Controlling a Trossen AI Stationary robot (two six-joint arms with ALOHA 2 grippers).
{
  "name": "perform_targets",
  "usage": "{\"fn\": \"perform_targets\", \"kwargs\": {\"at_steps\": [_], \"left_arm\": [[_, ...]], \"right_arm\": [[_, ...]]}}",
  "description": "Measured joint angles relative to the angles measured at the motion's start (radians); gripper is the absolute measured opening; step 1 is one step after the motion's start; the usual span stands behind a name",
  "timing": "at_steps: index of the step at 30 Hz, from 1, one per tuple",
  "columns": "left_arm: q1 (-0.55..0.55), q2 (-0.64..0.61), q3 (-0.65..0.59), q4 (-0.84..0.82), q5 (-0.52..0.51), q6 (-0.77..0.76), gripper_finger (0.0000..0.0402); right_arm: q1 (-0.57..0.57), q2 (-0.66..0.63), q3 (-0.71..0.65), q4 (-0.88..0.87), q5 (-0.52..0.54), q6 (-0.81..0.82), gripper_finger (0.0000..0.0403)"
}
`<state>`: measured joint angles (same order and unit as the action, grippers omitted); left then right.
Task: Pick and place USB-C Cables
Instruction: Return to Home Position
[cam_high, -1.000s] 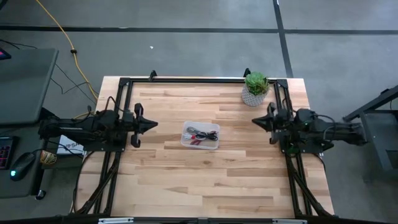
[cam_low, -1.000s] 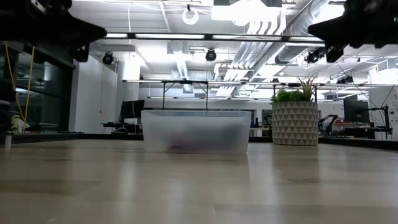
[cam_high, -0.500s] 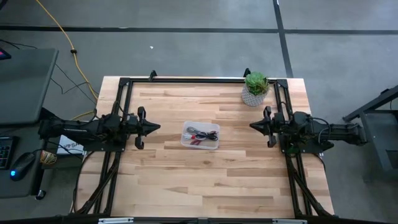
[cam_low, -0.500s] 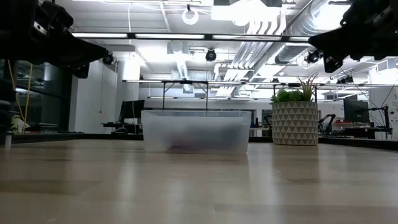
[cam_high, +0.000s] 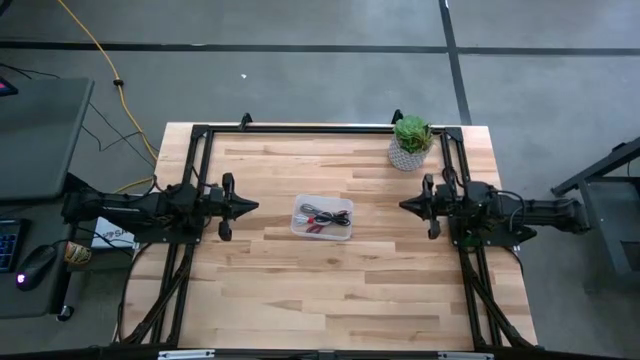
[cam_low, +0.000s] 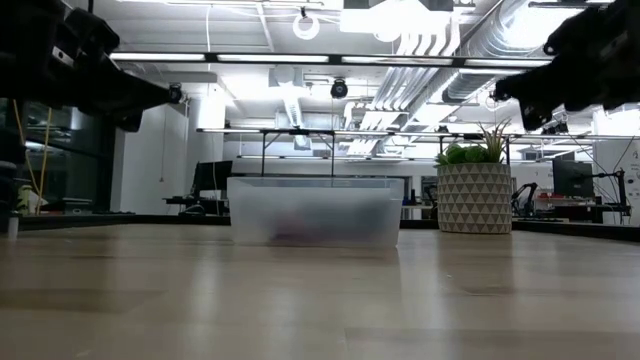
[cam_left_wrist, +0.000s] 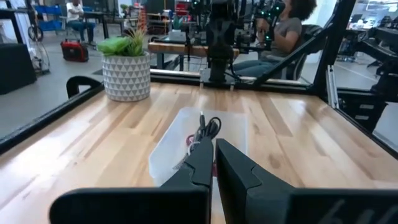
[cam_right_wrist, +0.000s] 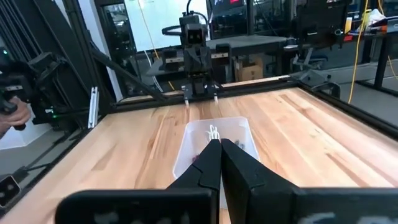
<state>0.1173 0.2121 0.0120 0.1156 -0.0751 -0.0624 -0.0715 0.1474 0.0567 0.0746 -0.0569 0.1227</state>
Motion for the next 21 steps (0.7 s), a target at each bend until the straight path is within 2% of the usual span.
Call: {"fn": "perform_targets", "kwargs": {"at_steps": [2, 7, 14, 21], "left_arm": [[0.000, 0.000, 0.000, 0.007, 0.000, 0.017, 0.0000], [0.000, 0.000, 0.000, 0.022, -0.008, 0.031, 0.0000], [0.000, 0.000, 0.000, 0.023, -0.010, 0.031, 0.0000], [0.001, 0.000, 0.000, -0.038, -0.095, 0.030, 0.0000]], "right_arm": [[0.000, 0.000, -0.047, 0.053, 0.000, -0.001, 0.0000], [-0.001, -0.005, -0.047, -0.034, 0.050, 0.028, 0.0000], [-0.001, -0.015, -0.047, 0.010, 0.046, 0.006, 0.0000], [-0.001, -0.017, -0.047, -0.041, 0.056, -0.015, 0.0000]]}}
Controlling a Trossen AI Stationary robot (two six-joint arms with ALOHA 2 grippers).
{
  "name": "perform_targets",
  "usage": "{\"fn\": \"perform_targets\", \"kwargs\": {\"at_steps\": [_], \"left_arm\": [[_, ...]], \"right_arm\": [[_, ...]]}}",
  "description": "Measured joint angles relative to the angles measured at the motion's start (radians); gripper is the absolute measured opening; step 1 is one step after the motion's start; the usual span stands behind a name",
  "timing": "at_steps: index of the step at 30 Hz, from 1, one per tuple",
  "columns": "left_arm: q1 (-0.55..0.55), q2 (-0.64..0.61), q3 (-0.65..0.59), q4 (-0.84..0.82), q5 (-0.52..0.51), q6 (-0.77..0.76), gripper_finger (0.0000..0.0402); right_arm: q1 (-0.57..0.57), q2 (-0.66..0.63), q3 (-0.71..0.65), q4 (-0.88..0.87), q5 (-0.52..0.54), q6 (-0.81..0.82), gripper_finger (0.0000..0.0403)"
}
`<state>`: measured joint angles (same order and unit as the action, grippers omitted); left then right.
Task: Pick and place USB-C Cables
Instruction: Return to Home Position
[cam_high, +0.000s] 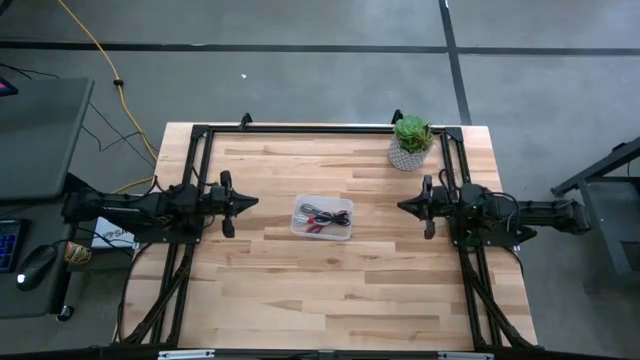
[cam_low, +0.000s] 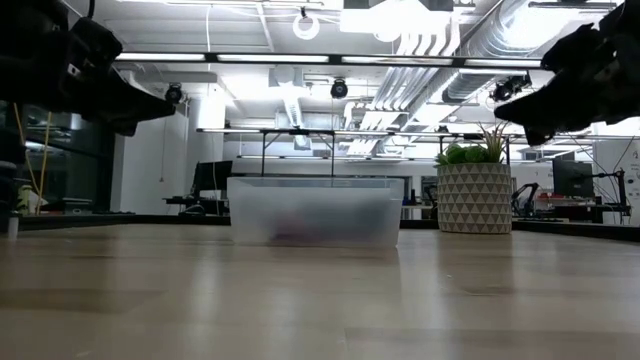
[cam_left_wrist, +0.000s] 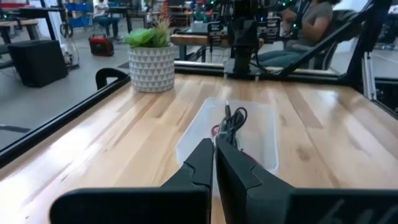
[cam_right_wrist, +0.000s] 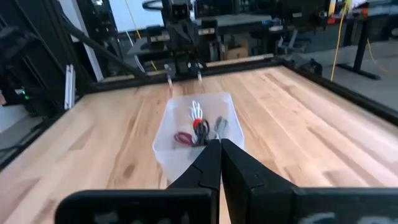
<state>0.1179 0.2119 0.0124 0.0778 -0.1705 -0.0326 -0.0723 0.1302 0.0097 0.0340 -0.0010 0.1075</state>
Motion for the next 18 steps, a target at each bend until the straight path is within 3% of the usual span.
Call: {"fn": "perform_targets", "kwargs": {"at_steps": [18], "left_arm": [[0.000, 0.001, 0.000, -0.007, -0.001, 0.000, 0.0001]], "right_arm": [[0.000, 0.000, 0.002, -0.028, -0.003, 0.049, 0.0000]]}}
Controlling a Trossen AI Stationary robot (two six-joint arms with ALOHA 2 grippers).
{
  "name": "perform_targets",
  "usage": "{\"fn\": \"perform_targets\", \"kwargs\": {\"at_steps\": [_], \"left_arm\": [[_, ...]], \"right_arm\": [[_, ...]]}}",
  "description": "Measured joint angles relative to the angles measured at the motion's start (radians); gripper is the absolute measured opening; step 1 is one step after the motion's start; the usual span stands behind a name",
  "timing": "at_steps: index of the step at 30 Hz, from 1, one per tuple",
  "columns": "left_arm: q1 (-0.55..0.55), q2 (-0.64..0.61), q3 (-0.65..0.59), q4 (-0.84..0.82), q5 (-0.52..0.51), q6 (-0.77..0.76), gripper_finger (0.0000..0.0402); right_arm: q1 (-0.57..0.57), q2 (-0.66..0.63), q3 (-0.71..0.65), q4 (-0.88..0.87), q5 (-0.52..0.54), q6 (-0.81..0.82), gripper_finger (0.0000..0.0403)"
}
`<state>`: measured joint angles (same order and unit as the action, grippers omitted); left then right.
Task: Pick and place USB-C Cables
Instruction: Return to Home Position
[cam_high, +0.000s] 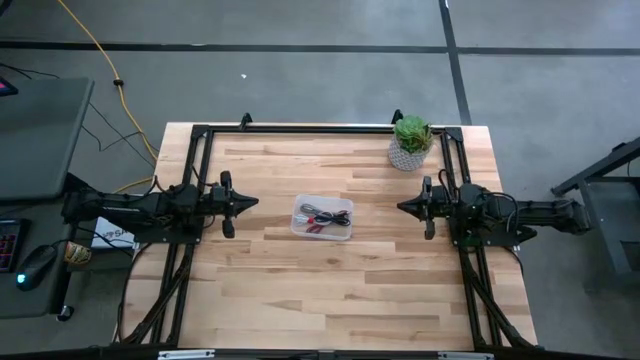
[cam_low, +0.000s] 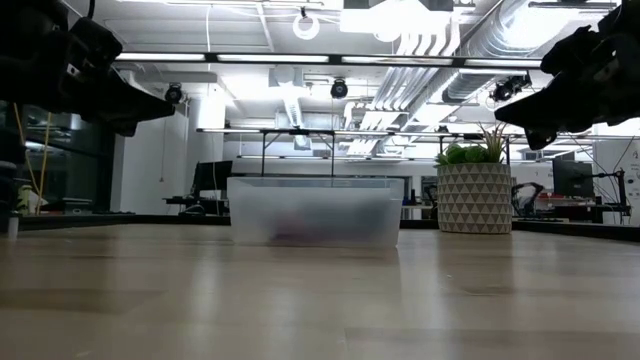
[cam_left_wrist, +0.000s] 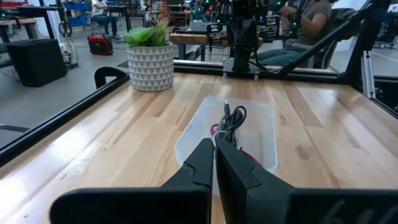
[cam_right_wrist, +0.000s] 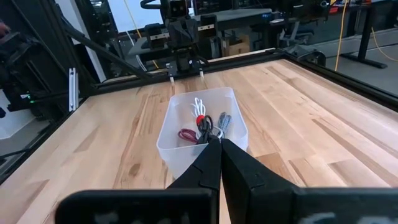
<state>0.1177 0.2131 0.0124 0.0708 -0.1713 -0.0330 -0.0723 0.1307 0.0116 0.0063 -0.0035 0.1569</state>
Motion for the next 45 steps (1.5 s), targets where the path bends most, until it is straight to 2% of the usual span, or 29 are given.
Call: {"fn": "perform_targets", "kwargs": {"at_steps": [12, 21, 45], "left_arm": [[0.000, -0.038, 0.001, 0.001, 0.001, 0.000, 0.0001], [-0.001, -0.214, 0.001, -0.034, 0.003, -0.001, 0.0001], [-0.028, -0.209, 0.001, -0.037, 0.013, 0.000, 0.0000]], "right_arm": [[0.001, -0.011, 0.000, -0.001, 0.000, 0.000, 0.0000], [0.001, -0.106, 0.000, -0.001, -0.001, 0.000, 0.0000], [0.022, -0.130, -0.002, 0.013, 0.000, 0.000, 0.0000]]}}
